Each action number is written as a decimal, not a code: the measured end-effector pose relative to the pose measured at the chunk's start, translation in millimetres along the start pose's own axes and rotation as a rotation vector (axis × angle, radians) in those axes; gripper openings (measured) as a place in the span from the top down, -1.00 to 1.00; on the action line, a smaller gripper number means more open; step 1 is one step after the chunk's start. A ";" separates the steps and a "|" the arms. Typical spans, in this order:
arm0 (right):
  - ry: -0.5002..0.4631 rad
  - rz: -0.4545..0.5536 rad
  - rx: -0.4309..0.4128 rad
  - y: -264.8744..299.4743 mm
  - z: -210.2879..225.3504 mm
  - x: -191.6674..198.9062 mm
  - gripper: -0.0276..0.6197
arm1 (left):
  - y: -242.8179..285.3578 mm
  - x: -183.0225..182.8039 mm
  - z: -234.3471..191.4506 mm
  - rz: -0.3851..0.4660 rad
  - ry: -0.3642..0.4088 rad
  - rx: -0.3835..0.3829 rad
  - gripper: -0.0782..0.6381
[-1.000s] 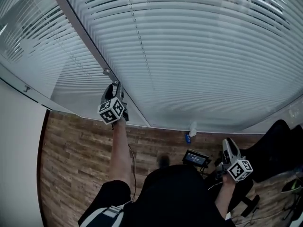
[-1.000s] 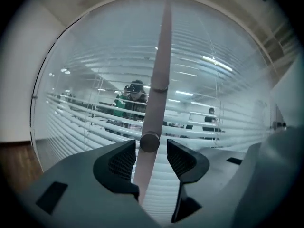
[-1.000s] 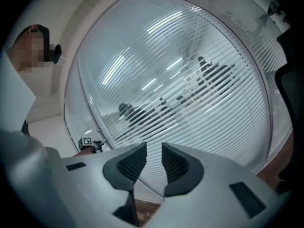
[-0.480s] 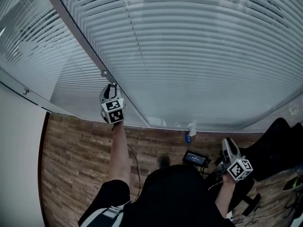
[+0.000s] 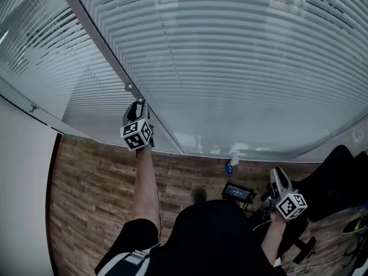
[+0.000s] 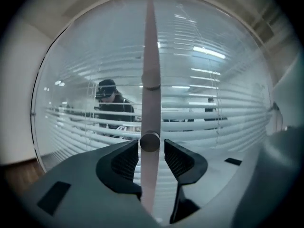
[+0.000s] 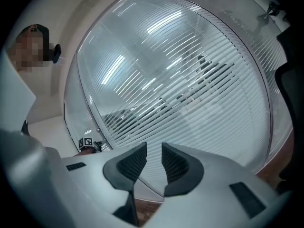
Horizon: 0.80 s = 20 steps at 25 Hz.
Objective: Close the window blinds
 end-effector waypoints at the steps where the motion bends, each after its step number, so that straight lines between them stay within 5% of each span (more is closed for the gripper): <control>1: 0.000 0.001 0.001 -0.4 0.2 -0.3 0.60 | -1.7 1.0 -2.9 0.024 -0.076 0.016 0.31; 4: 0.001 0.003 0.005 -1.7 0.8 -0.8 0.60 | -2.8 1.1 -10.4 0.072 -0.236 0.036 0.30; 7: 0.004 0.006 0.007 -2.6 1.0 0.7 0.60 | 0.8 -1.8 -11.9 0.047 -0.246 0.029 0.36; 11: 0.005 0.004 0.013 -2.5 1.1 0.2 0.60 | 1.7 -4.9 -4.6 -0.019 -0.052 -0.026 0.40; 17: 0.003 0.003 0.004 -0.1 1.0 -0.8 0.60 | 8.9 -4.0 11.3 -0.117 0.426 -0.147 0.40; 20: 0.002 0.002 -0.004 2.5 -0.3 -1.2 0.60 | 10.7 -4.0 14.7 -0.144 0.514 -0.165 0.40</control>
Point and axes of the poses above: the fingertips, and each gripper's own axes: y forward along the fingers, z to its right, x out of its underside, the point moved 10 cm from there along -y, backward along the fingers, and after that the axes turned 6 degrees about x, right-handed, at the moved point
